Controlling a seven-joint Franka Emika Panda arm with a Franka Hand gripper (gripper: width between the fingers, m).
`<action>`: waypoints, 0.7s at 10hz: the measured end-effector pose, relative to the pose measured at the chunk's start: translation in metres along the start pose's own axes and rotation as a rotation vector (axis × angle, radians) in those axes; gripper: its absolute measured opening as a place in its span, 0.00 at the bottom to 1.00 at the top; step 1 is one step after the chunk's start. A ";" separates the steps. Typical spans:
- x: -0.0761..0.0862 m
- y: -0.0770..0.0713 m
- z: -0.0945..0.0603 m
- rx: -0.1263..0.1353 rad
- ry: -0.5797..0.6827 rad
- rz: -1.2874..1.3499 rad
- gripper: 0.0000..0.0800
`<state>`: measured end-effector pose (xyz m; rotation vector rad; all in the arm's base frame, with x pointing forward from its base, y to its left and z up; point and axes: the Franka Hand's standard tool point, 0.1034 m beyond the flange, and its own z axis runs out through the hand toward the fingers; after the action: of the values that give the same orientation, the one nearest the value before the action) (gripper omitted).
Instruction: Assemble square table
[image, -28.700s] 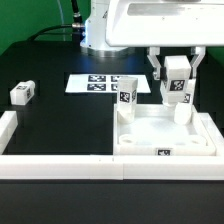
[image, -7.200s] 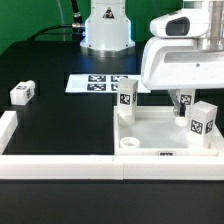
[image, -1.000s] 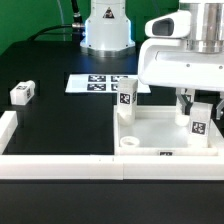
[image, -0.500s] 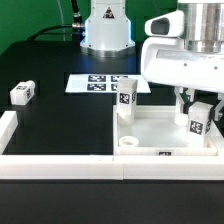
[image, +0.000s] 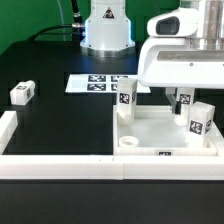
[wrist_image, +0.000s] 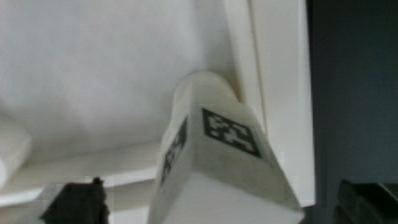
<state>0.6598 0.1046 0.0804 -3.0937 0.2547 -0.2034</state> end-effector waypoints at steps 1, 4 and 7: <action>0.000 0.000 0.000 -0.003 0.001 -0.107 0.81; 0.001 0.004 0.000 -0.016 0.002 -0.392 0.81; 0.003 0.006 -0.001 -0.034 0.002 -0.605 0.81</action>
Offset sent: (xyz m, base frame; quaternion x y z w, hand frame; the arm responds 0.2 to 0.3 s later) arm 0.0002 0.0041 0.0033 0.0197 -0.0109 -0.2288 0.9732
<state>0.6614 0.0979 0.0812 -3.1017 -0.6908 -0.2114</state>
